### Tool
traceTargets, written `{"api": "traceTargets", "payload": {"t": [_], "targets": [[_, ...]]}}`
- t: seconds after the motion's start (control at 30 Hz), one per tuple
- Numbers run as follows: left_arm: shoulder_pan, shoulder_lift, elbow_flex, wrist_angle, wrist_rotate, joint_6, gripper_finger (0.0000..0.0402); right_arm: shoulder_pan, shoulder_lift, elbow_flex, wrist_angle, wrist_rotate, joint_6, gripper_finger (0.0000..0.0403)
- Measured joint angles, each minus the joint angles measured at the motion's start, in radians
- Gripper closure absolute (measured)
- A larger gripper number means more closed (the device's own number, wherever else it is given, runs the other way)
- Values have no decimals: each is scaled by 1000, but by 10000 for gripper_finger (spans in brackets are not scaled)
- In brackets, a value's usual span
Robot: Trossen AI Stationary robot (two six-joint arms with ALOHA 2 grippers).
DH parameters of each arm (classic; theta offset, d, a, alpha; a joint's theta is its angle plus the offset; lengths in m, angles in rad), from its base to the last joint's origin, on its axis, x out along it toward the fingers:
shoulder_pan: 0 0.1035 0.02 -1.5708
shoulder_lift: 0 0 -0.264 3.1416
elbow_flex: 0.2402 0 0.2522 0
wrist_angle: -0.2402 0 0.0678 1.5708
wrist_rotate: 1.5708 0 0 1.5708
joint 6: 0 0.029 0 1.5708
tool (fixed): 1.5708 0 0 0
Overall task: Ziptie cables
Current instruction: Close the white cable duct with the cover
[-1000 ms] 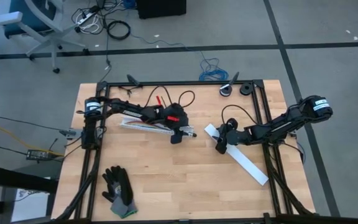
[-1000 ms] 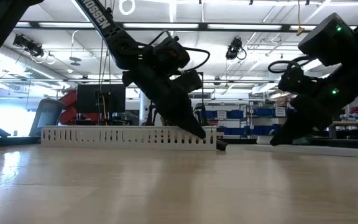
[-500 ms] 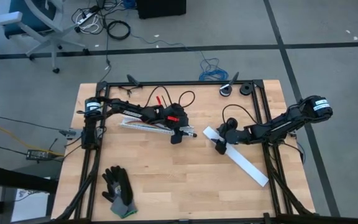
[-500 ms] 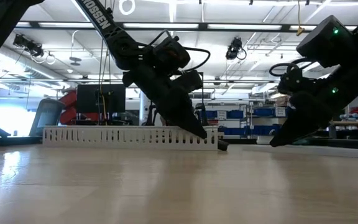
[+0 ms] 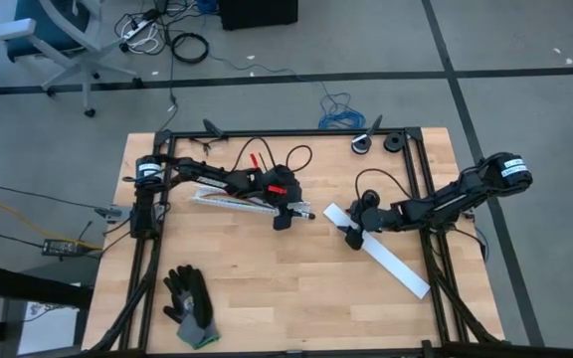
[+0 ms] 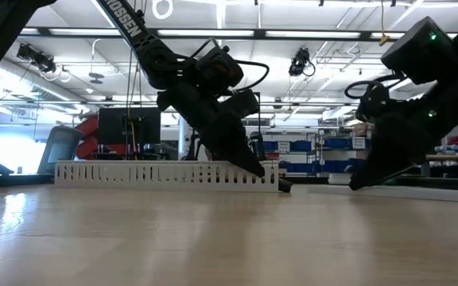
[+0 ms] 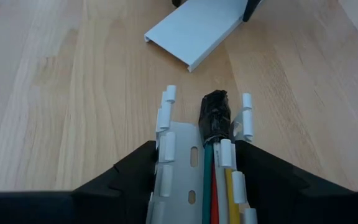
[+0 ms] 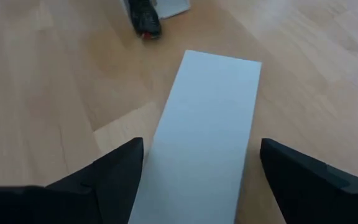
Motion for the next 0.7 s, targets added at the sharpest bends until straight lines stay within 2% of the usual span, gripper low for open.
{"api": "traceTargets", "payload": {"t": [0.5, 0.6, 0.7], "targets": [[0, -1, 0, 0, -5, -3, 183, 19, 0, 2, -98, 26, -19, 99], [0, -1, 0, 0, -6, -4, 183, 19, 0, 2, -95, 38, -27, 122], [0, -1, 0, 0, -6, -4, 183, 18, 0, 2, -83, 52, -20, 164]]}}
